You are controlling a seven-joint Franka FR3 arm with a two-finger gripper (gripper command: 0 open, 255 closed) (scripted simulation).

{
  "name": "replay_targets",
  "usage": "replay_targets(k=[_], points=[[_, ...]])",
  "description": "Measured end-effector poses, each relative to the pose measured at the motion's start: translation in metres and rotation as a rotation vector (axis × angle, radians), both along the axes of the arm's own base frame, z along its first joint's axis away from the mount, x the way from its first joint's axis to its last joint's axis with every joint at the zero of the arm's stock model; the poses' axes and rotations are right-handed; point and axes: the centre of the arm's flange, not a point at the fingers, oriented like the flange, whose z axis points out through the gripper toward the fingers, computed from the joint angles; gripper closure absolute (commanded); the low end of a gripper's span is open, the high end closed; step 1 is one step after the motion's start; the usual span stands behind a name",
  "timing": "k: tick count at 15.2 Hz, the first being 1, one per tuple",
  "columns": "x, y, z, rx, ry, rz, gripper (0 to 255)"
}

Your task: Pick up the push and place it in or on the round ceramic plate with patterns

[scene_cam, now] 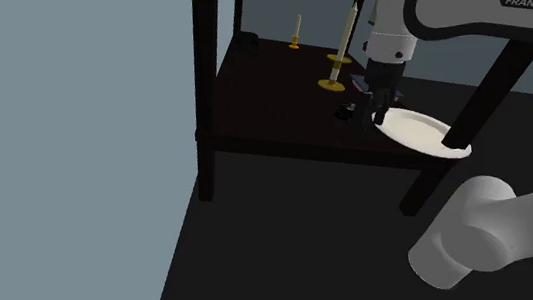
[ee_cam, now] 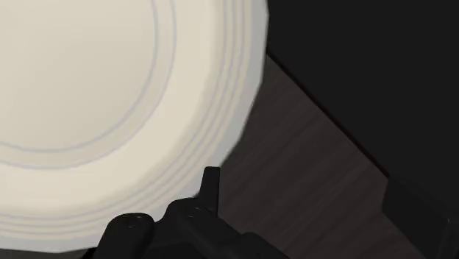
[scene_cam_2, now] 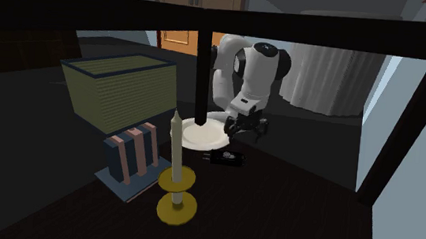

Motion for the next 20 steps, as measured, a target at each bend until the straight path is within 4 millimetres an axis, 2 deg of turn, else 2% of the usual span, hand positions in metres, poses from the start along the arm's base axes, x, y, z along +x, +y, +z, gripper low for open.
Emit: replay_targets(k=[2, 3, 6, 8, 10, 12, 15, 20], points=[[-0.001, -0.006, 0.002, 0.006, -0.008, 0.042, 0], [0.002, -0.015, 0.002, 0.018, -0.020, 0.128, 0], [0.009, -0.039, 0.009, 0.048, -0.047, 0.479, 0], [0.023, -0.061, 0.009, 0.080, -0.062, 0.727, 0], [0.036, -0.073, 0.011, 0.119, -0.080, 0.977, 0], [0.037, -0.072, 0.010, 0.145, -0.076, 1.163, 0], [0.037, -0.071, 0.010, 0.159, -0.080, 1.250, 0], [0.052, -0.075, 0.011, 0.109, -0.160, 1.252, 0]])
